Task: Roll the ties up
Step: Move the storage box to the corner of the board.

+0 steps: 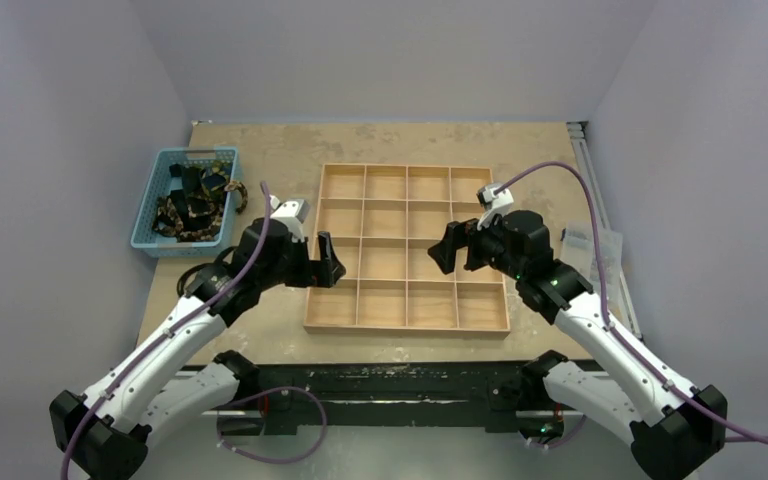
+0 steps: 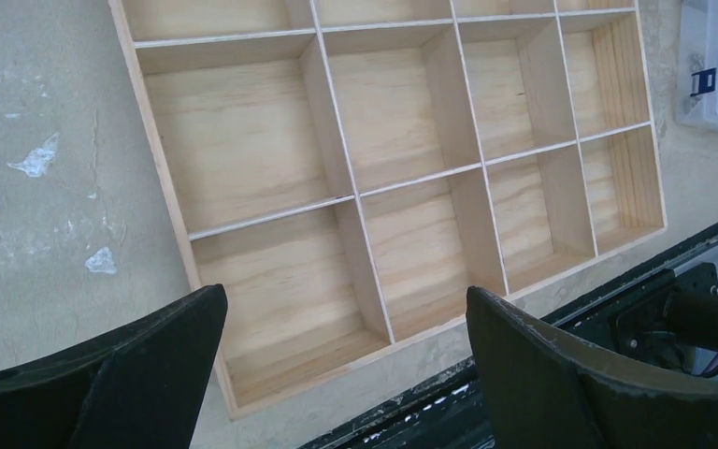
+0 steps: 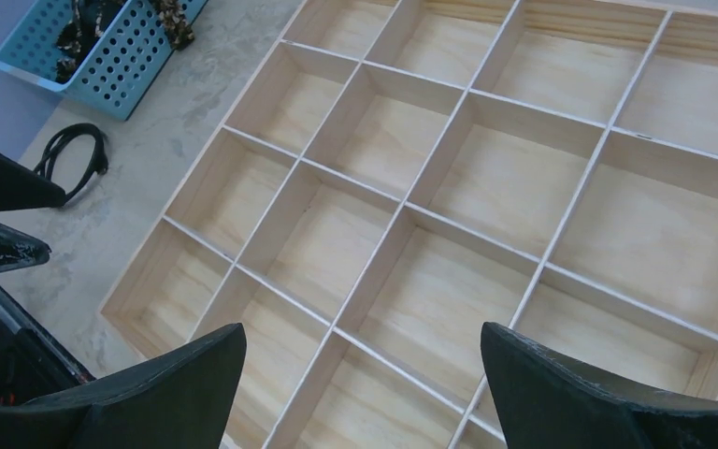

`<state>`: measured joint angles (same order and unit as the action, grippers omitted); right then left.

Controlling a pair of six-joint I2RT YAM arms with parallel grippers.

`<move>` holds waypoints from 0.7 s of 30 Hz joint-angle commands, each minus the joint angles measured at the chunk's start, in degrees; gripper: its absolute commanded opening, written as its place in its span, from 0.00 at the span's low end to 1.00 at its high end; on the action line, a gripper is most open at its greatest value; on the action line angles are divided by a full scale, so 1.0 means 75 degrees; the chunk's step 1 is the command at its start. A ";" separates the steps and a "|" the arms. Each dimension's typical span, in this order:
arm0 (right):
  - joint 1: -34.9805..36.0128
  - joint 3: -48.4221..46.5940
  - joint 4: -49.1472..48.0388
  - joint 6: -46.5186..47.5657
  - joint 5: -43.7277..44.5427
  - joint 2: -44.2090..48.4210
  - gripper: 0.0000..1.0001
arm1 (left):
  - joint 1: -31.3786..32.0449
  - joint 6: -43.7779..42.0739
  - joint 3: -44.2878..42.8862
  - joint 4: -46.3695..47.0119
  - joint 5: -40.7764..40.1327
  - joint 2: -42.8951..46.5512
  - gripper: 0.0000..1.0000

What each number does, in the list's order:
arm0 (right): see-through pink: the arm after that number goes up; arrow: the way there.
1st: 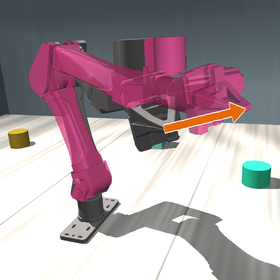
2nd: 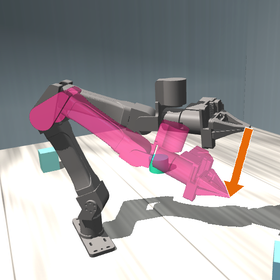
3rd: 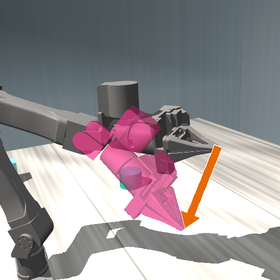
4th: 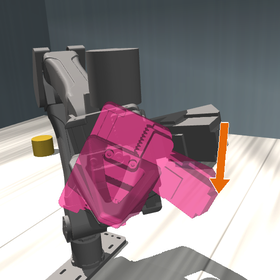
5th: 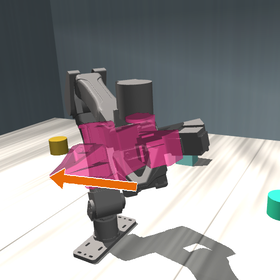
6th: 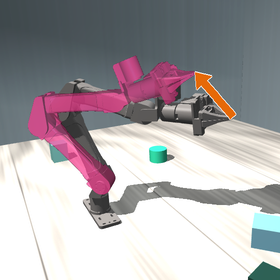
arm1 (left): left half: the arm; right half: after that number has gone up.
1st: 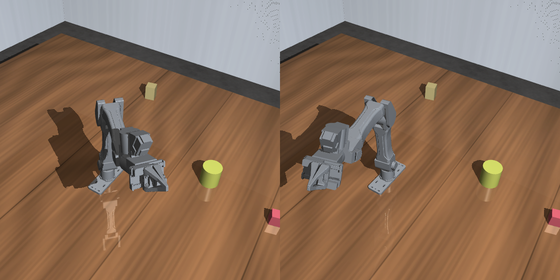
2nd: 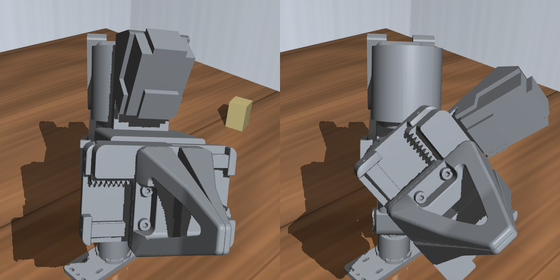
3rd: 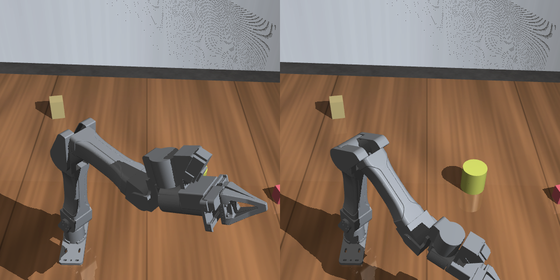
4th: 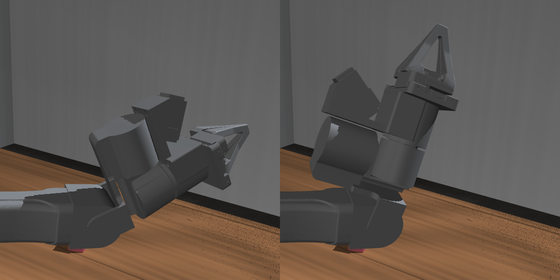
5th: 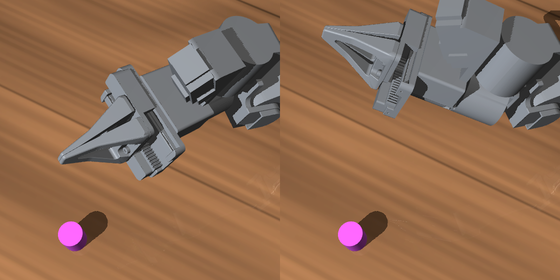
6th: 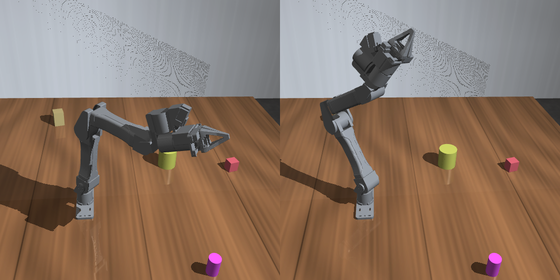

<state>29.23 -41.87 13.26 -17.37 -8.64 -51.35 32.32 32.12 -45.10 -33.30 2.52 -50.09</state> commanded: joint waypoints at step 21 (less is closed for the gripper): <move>0.3597 0.0334 0.0769 -0.0945 -0.2228 -0.0131 0.98 | 0.0046 0.0323 -0.0057 -0.0089 -0.0454 0.0866 1.00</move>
<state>50.76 -41.56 20.01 -20.14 -23.18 -50.96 32.34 33.32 -45.08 -34.89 -0.30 -44.38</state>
